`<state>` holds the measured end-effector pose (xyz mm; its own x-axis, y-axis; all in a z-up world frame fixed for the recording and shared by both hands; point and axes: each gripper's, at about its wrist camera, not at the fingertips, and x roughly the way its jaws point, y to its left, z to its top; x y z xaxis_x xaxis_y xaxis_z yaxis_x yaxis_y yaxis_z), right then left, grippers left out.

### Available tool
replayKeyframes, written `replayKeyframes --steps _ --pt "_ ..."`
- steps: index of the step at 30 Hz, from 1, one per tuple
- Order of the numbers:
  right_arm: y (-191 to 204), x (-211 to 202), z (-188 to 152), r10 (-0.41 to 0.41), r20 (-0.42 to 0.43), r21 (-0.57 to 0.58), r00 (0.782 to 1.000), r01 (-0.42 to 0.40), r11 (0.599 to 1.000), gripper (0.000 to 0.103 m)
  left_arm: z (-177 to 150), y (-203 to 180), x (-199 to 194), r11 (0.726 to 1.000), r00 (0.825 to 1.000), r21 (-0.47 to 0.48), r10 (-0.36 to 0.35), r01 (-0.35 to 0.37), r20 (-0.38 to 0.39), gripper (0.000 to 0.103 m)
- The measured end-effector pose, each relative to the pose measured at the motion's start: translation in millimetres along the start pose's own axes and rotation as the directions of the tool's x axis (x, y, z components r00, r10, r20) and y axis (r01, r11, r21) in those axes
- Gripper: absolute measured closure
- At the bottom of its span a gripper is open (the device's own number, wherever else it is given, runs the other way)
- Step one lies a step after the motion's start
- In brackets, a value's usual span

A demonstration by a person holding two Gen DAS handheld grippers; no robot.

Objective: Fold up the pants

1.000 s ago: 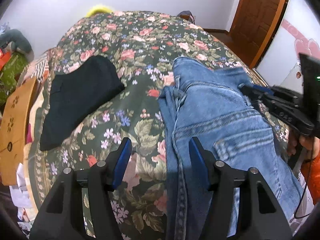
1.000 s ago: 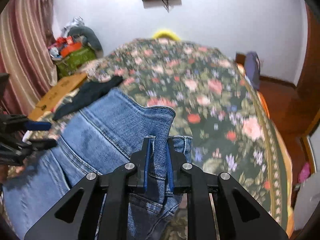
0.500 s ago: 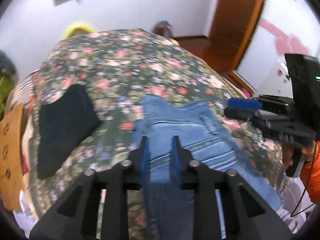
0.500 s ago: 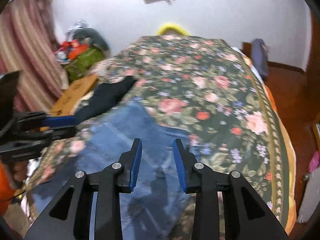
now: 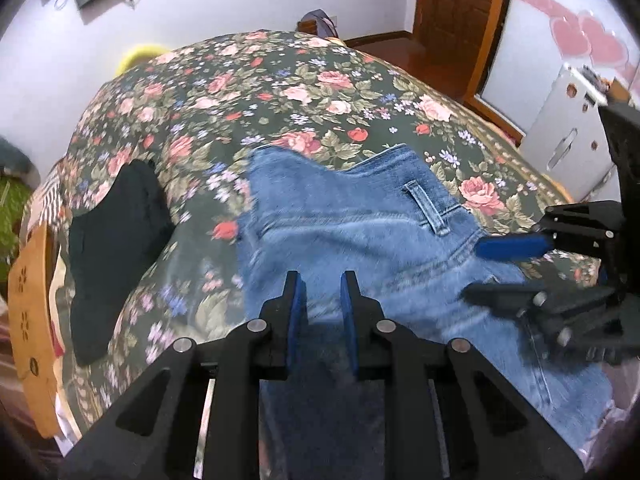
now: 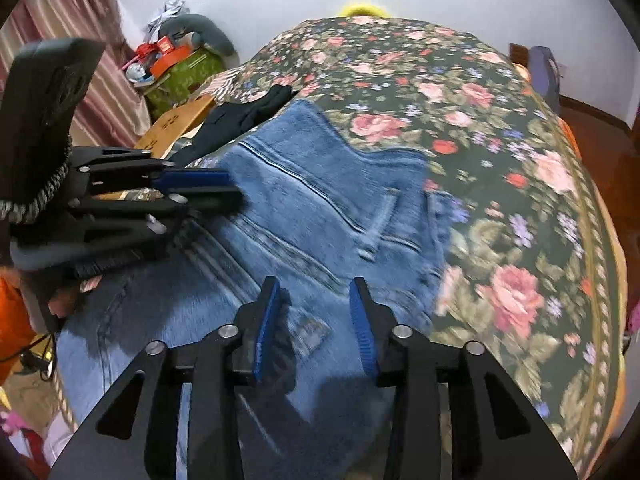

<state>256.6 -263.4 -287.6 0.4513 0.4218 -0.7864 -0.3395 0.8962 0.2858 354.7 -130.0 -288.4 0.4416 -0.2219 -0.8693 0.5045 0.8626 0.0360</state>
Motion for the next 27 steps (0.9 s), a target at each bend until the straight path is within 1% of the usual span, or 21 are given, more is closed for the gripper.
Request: replayKeyframes --steps 2,4,7,9,10,11,12,13,14,15,17,18,20,22,24,26,27 --pt "-8.5 -10.6 -14.9 -0.019 -0.022 0.004 1.0 0.019 1.0 0.056 -14.7 11.9 -8.4 1.0 1.0 -0.018 0.016 -0.016 -0.004 0.066" --pt "-14.0 -13.1 -25.4 -0.07 -0.046 -0.005 0.996 0.07 0.998 0.056 -30.0 23.8 -13.1 0.999 0.999 -0.034 0.029 -0.03 -0.028 0.065" --pt "-25.7 -26.5 -35.9 -0.09 -0.049 0.036 0.995 0.092 0.995 0.054 -47.3 41.3 -25.7 0.996 0.999 -0.093 0.003 -0.008 -0.053 0.063" --pt "-29.0 -38.4 -39.3 -0.108 -0.033 0.061 0.994 0.109 0.992 0.054 -53.9 47.2 -40.7 0.993 0.999 -0.115 0.017 -0.023 -0.047 0.062" --pt "-28.9 -47.6 -40.0 -0.109 -0.01 0.075 0.994 0.109 0.991 0.054 -55.8 48.7 -49.4 0.992 0.999 -0.121 0.027 -0.031 -0.035 0.061" --pt "-27.8 -53.8 -39.4 -0.103 0.008 0.085 0.995 0.102 0.991 0.054 -57.4 49.4 -58.7 0.991 0.999 -0.13 0.029 -0.031 -0.016 0.055" --pt "-26.5 -57.2 -38.8 -0.099 0.018 0.091 0.995 0.097 0.991 0.054 -58.0 50.0 -65.6 0.99 1.0 -0.139 0.026 -0.026 0.0 0.044" --pt "-23.4 -63.6 -37.7 -0.093 0.039 0.101 0.995 0.089 0.991 0.054 -59.1 49.4 -73.2 0.988 1.0 -0.153 0.015 -0.012 0.021 0.039" --pt "-20.5 -66.7 -36.8 -0.091 0.052 0.106 0.995 0.085 0.991 0.05 -60.2 48.2 -78.6 0.986 0.999 -0.166 -0.004 0.01 0.041 0.029" --pt "-17.2 -68.1 -36.9 -0.09 0.066 0.112 0.994 0.083 0.99 0.043 -60.9 46.4 -80.9 0.984 0.999 -0.175 -0.019 0.027 0.049 0.023" --pt "-9.9 -67.3 -38.5 -0.082 0.088 0.126 0.993 0.07 0.989 0.037 -63.0 41.0 -77.4 0.981 0.998 -0.186 -0.054 0.061 0.038 0.021" --pt "-8.6 -64.3 -38.9 -0.073 0.088 0.13 0.993 0.061 0.99 0.036 -63.7 39.7 -72.5 0.98 0.997 -0.187 -0.068 0.072 0.025 0.021" --pt "-6.7 -50.2 -42.4 -0.041 0.059 0.156 0.997 0.031 0.987 0.036 -66.1 38.5 -57.8 0.976 0.995 -0.196 -0.096 0.091 -0.014 0.021" --pt "-7.9 -33.1 -46.5 -0.026 0.021 0.178 0.999 0.021 0.984 0.036 -69.8 37.9 -38.9 0.972 0.99 -0.212 -0.121 0.104 -0.07 0.02" --pt "-9.0 -18.6 -49.7 -0.023 -0.007 0.19 1.0 0.024 0.982 0.036 -70.7 39.4 -26.2 0.964 0.986 -0.236 -0.146 0.123 -0.084 0.019" --pt "-10.8 -11.6 -50.2 -0.009 -0.009 0.201 1.0 0.011 0.98 0.036 -66.5 43.0 -20.7 0.961 0.981 -0.24 -0.168 0.141 -0.096 0.017" --pt "-13.7 -8.3 -47.9 -0.002 -0.007 0.209 1.0 0.003 0.978 0.033 -62.7 45.7 -18.1 0.957 0.977 -0.245 -0.185 0.154 -0.109 0.017"
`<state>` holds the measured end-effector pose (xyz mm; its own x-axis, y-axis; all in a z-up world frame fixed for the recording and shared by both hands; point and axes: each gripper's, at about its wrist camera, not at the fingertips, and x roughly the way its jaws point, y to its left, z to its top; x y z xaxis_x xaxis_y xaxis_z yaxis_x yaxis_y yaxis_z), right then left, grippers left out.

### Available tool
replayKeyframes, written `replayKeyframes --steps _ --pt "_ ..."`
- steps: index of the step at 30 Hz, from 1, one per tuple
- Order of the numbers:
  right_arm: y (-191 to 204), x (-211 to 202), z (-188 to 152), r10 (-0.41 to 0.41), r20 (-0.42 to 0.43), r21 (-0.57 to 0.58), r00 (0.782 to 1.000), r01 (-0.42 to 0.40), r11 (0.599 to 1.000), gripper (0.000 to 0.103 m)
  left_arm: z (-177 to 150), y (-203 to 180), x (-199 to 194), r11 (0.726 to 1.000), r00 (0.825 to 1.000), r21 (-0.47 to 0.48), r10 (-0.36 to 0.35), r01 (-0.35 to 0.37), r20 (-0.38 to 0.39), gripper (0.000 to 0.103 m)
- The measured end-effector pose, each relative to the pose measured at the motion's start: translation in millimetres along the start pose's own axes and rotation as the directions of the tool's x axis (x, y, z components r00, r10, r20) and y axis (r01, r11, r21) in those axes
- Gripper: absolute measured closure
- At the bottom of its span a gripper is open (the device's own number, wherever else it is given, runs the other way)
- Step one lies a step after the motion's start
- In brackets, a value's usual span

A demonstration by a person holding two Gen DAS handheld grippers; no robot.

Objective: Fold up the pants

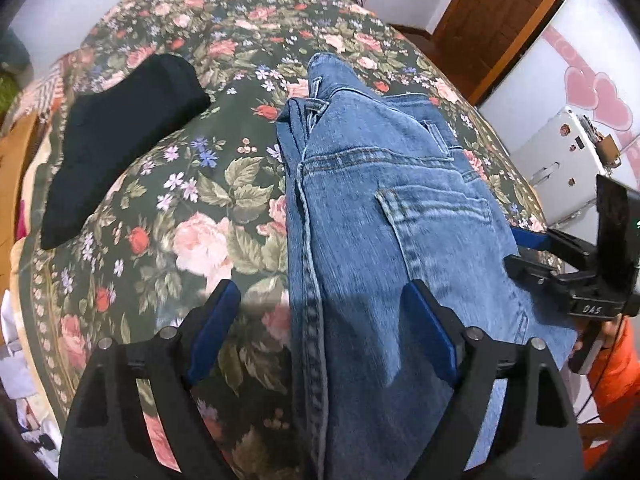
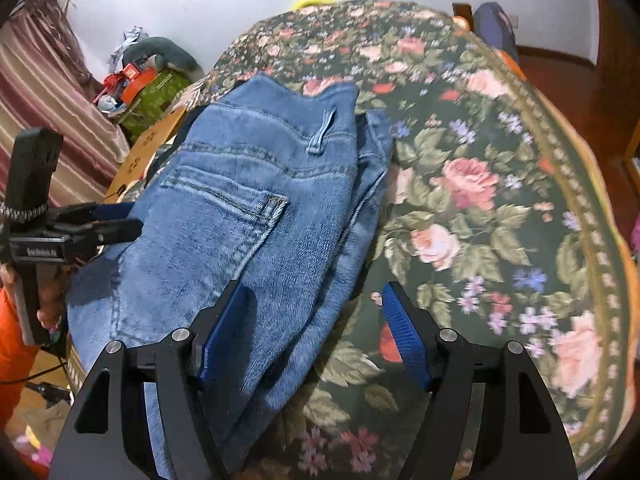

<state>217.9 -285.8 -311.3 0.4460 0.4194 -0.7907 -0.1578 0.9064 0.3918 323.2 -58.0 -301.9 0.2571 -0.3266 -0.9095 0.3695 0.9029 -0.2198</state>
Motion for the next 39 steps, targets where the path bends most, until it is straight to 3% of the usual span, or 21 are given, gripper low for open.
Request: replayKeyframes --steps 5,8,12,15,19,25,28,29,32,35,39 --pt "-14.0 7.1 7.9 0.063 -0.027 0.054 0.998 -0.061 0.997 0.031 14.6 2.6 6.4 0.999 0.998 -0.003 -0.05 0.05 -0.029 0.017" --pt "-21.5 8.9 9.3 0.104 -0.035 0.088 0.994 -0.1 0.991 0.031 18.8 0.3 1.2 0.997 0.997 0.015 -0.074 0.075 -0.005 0.017" --pt "-16.8 -1.1 7.9 0.094 -0.033 0.061 0.995 -0.092 0.994 0.031 21.0 -6.4 -8.4 0.995 0.995 0.043 -0.092 0.09 0.034 0.017" --pt "-15.8 -1.0 8.8 0.107 -0.037 0.056 0.994 -0.105 0.993 0.031 21.0 -8.4 5.4 0.996 0.996 0.042 -0.077 0.078 -0.034 0.017" --pt "-18.7 11.3 6.7 0.157 -0.045 0.089 0.987 -0.152 0.984 0.026 24.3 1.8 25.9 0.989 0.986 -0.04 -0.145 0.142 -0.08 0.008" --pt "-15.8 21.0 14.7 0.208 -0.05 0.091 0.977 -0.203 0.975 0.028 37.7 -18.5 40.8 0.991 0.984 0.018 -0.127 0.13 -0.124 0.006" --pt "-9.2 23.0 18.5 0.216 -0.05 0.076 0.975 -0.212 0.974 0.035 41.7 -24.7 42.3 0.99 0.982 0.031 -0.13 0.135 -0.135 0.014" --pt "-8.3 22.7 19.3 0.212 -0.048 0.076 0.976 -0.208 0.975 0.037 42.8 -25.8 41.4 0.989 0.982 0.034 -0.136 0.142 -0.134 0.021" --pt "-6.1 18.0 22.0 0.201 -0.033 0.06 0.979 -0.199 0.978 0.053 43.0 -25.6 37.1 0.99 0.985 0.041 -0.131 0.136 -0.115 0.035" --pt "-3.4 10.0 27.4 0.184 -0.019 0.039 0.983 -0.183 0.982 0.066 40.1 -30.1 23.2 0.989 0.992 0.089 -0.113 0.118 -0.06 0.049" --pt "7.2 -0.9 32.9 0.146 0.0 -0.013 0.989 -0.146 0.989 0.073 35.4 -32.7 6.0 0.989 0.993 0.092 -0.116 0.117 -0.007 0.06"
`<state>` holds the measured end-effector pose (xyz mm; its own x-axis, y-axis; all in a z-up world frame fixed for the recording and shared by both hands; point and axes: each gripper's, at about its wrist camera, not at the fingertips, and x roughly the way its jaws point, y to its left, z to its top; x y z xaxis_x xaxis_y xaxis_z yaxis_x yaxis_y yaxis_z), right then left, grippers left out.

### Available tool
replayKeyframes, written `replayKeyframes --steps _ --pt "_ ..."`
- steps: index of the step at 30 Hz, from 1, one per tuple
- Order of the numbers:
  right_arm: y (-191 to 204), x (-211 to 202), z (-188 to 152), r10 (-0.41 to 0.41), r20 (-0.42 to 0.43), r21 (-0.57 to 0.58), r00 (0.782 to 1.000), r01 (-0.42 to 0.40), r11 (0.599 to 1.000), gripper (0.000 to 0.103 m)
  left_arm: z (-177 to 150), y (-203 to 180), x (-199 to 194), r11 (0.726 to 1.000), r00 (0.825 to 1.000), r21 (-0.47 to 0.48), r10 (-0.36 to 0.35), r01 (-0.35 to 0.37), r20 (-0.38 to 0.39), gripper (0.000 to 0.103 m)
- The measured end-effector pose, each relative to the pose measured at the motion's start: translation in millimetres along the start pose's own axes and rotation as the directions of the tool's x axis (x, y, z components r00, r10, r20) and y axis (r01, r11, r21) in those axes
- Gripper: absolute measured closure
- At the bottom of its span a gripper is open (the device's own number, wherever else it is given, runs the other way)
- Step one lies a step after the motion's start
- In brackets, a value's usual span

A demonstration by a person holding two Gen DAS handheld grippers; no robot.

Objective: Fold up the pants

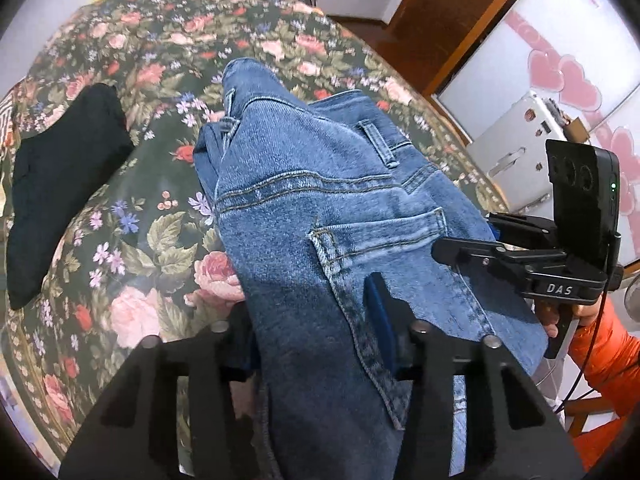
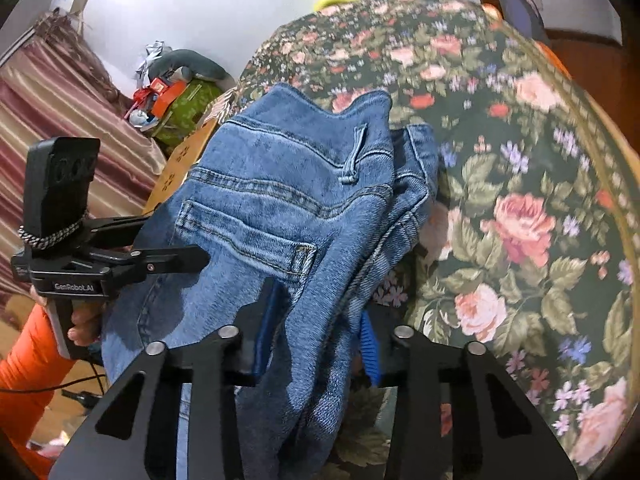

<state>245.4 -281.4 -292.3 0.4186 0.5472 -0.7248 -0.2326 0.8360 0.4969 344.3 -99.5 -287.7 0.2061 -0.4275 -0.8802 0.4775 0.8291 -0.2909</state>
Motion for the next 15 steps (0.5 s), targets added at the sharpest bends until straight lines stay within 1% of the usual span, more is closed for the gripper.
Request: replayKeyframes --steps 3,6,10,12,15 --pt "14.5 -9.2 7.7 -0.006 0.025 -0.038 1.0 0.007 0.999 0.076 -3.5 -2.1 -14.3 1.0 0.999 -0.011 0.017 -0.016 0.036 0.062" --pt "30.4 -19.7 18.8 -0.002 0.058 -0.07 0.998 0.006 0.998 0.076 -5.2 -4.0 -39.0 0.999 0.995 -0.01 0.043 -0.042 0.092 0.062" --pt "58.3 -33.4 39.7 0.013 0.116 -0.129 0.993 0.002 0.992 0.077 -3.5 -1.1 -80.3 0.997 0.981 -0.022 0.07 -0.068 0.181 0.062" --pt "73.2 -39.6 51.0 0.028 0.147 -0.156 0.989 -0.005 0.988 0.077 -1.5 2.7 -103.8 0.996 0.969 -0.029 0.089 -0.085 0.232 0.062" --pt "99.3 -46.0 72.0 0.055 0.19 -0.205 0.98 -0.015 0.979 0.077 0.4 8.3 -135.3 0.992 0.945 -0.039 0.126 -0.12 0.301 0.062"
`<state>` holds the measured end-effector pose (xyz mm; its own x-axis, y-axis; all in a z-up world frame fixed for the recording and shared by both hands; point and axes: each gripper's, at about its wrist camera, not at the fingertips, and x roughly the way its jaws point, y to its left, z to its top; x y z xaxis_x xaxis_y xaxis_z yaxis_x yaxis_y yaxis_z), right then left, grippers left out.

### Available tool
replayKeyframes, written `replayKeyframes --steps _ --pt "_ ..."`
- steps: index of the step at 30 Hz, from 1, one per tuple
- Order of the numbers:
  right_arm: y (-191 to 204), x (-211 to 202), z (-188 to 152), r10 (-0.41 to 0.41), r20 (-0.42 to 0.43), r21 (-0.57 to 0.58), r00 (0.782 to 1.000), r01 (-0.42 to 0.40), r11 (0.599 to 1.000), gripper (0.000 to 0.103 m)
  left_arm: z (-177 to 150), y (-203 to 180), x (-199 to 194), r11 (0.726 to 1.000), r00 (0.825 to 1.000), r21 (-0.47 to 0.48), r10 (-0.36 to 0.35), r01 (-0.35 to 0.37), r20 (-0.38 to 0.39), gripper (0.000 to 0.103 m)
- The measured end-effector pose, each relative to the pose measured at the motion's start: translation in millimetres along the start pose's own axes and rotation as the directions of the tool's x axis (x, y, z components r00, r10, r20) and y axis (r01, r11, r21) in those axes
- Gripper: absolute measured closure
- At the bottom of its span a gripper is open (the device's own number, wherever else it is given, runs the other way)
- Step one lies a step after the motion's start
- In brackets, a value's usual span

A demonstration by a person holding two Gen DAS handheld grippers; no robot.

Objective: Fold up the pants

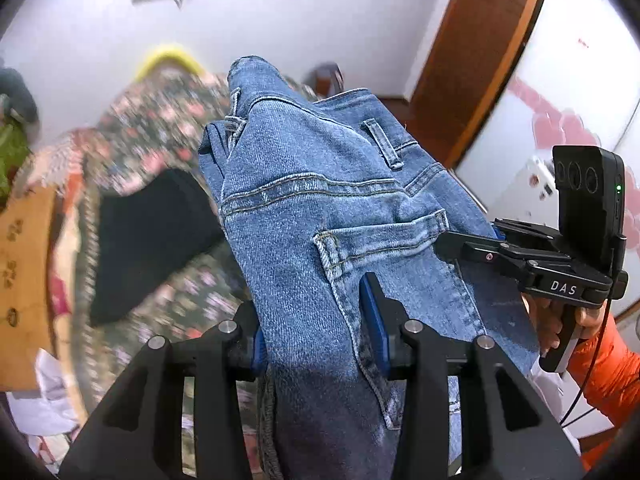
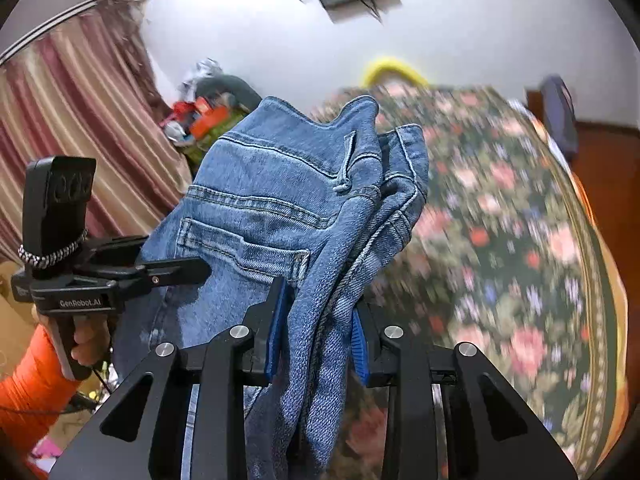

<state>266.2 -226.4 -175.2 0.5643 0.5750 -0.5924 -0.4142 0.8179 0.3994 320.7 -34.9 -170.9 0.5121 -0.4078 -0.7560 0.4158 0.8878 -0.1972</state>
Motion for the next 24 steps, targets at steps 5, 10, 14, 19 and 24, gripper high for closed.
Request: replayKeyframes --steps 5,10,14,19,24 --pt "31.6 10.5 38.5 0.039 0.057 -0.084 0.998 -0.034 0.996 0.078 19.5 31.1 -37.4 0.998 0.994 -0.036 0.055 -0.052 0.093 0.062" --pt "52.1 35.9 70.6 0.082 0.071 -0.134 0.994 -0.072 0.988 0.078 39.2 74.0 -57.8 0.991 0.983 -0.086 0.116 -0.104 0.143 0.062" --pt "67.7 73.0 99.4 0.103 0.07 -0.17 0.992 -0.09 0.981 0.078 54.4 111.9 -62.6 0.98 0.975 -0.14 0.162 -0.141 0.153 0.062" --pt "68.7 116.3 122.1 0.117 0.052 -0.171 0.992 -0.107 0.979 0.078 69.6 166.6 -49.5 0.969 0.97 -0.195 0.186 -0.154 0.155 0.062" --pt "52.6 172.7 132.6 0.103 0.009 -0.151 0.995 -0.101 0.983 0.078 76.4 212.5 -12.5 0.961 0.972 -0.225 0.193 -0.159 0.138 0.062"
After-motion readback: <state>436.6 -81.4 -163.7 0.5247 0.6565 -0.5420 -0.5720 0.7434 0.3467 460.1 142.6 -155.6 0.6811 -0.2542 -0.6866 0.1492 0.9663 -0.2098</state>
